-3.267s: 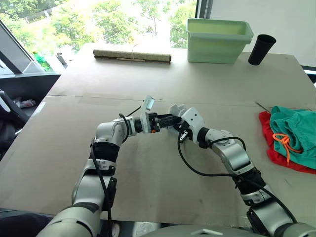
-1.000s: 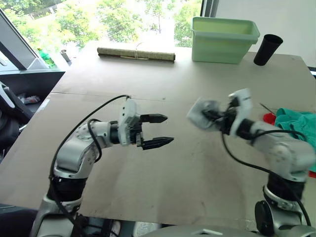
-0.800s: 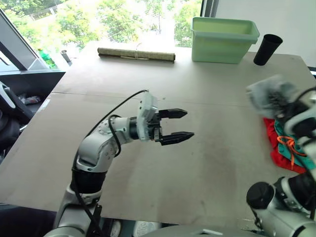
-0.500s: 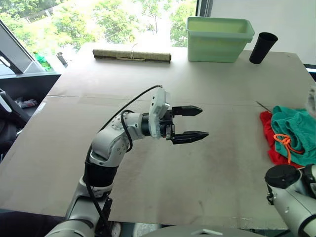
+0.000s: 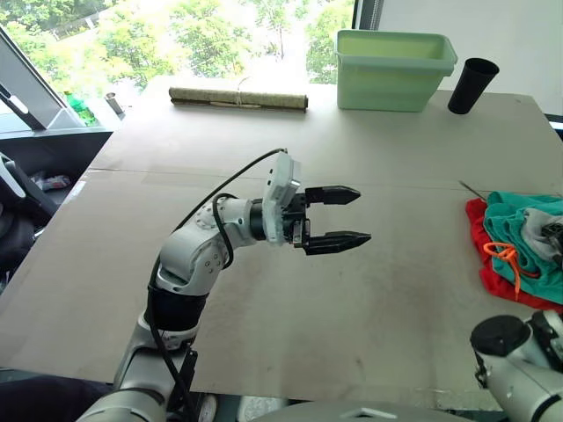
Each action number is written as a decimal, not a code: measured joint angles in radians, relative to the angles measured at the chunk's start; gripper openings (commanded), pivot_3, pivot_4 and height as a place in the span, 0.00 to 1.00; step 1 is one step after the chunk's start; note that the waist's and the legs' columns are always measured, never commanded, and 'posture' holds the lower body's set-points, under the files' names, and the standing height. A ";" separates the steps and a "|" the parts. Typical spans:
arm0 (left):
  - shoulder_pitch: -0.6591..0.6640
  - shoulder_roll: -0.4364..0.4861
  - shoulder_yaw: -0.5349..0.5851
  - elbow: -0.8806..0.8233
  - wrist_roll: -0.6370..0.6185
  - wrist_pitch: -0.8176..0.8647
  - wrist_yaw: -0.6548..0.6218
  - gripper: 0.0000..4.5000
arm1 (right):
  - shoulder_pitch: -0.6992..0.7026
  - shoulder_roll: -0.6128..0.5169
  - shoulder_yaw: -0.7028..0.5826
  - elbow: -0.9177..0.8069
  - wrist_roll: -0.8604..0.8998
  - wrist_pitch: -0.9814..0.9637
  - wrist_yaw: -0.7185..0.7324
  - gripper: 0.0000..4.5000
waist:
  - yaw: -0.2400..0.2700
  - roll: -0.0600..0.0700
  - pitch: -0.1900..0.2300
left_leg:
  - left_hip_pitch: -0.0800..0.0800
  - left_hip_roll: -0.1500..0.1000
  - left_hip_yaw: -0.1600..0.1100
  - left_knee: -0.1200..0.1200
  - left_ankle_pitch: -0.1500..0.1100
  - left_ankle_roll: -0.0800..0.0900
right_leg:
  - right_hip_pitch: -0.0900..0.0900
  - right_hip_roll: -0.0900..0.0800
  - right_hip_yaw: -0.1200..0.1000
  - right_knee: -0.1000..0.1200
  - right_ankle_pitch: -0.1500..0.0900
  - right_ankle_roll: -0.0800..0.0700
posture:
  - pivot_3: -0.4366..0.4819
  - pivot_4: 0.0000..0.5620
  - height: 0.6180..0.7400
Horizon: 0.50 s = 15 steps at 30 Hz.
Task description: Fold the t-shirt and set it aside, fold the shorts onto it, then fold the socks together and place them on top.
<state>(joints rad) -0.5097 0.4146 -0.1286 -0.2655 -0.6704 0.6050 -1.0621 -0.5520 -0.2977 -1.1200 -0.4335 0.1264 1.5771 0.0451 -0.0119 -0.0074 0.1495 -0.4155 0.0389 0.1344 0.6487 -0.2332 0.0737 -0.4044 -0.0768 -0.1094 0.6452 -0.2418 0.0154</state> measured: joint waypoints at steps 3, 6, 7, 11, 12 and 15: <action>0.007 0.013 0.004 -0.001 0.000 -0.001 0.001 1.00 | 0.226 -0.124 0.188 -0.093 0.021 -0.093 0.082 0.99 | 0.003 0.002 0.000 | 0.000 -0.001 0.000 0.000 0.000 0.000 | 0.000 -0.001 0.000 -0.001 -0.003 0.004 | 0.48 0.27 1.00; 0.001 0.017 -0.001 0.003 0.001 -0.001 -0.004 1.00 | 0.353 -0.194 0.275 -0.194 0.050 -0.183 0.169 0.99 | -0.004 0.001 0.000 | 0.000 0.001 0.001 0.000 0.000 0.000 | 0.000 0.001 0.002 -0.002 -0.003 0.005 | 0.48 0.27 1.00; 0.001 0.019 -0.001 0.003 0.001 -0.002 -0.007 1.00 | 0.413 -0.232 0.301 -0.221 0.062 -0.215 0.205 0.99 | -0.003 0.001 0.000 | 0.001 0.001 0.001 0.000 0.000 0.000 | 0.000 0.000 0.001 -0.002 -0.003 0.006 | 0.48 0.27 1.00; 0.000 0.031 0.000 0.023 0.006 -0.009 -0.025 1.00 | 0.696 -0.394 0.351 -0.315 0.046 -0.440 0.349 0.99 | 0.005 0.001 0.000 | 0.000 0.001 -0.001 0.000 -0.001 0.000 | 0.000 0.001 0.000 -0.002 -0.004 0.006 | 0.48 0.27 1.00; 0.000 0.031 -0.001 0.026 0.007 -0.011 -0.028 1.00 | 0.765 -0.417 0.355 -0.324 0.030 -0.521 0.383 0.99 | 0.006 0.000 0.000 | 0.000 0.001 -0.001 0.000 -0.001 0.001 | 0.000 0.001 0.000 -0.002 -0.004 0.006 | 0.48 0.27 1.00; 0.001 0.033 -0.001 0.039 0.011 -0.016 -0.037 1.00 | 0.958 -0.437 0.359 -0.326 -0.031 -0.792 0.472 0.99 | 0.012 -0.001 0.000 | 0.000 0.001 -0.001 0.000 -0.001 0.001 | 0.000 0.001 0.000 -0.003 -0.004 0.006 | 0.48 0.27 1.00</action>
<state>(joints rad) -0.5089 0.4481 -0.1294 -0.2261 -0.6594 0.5893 -1.0995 0.4057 -0.7349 -0.7608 -0.7597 0.0955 0.7847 0.5172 0.0005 -0.0085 0.1492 -0.4157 0.0396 0.1335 0.6490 -0.2341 0.0747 -0.4041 -0.0762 -0.1090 0.6426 -0.2456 0.0216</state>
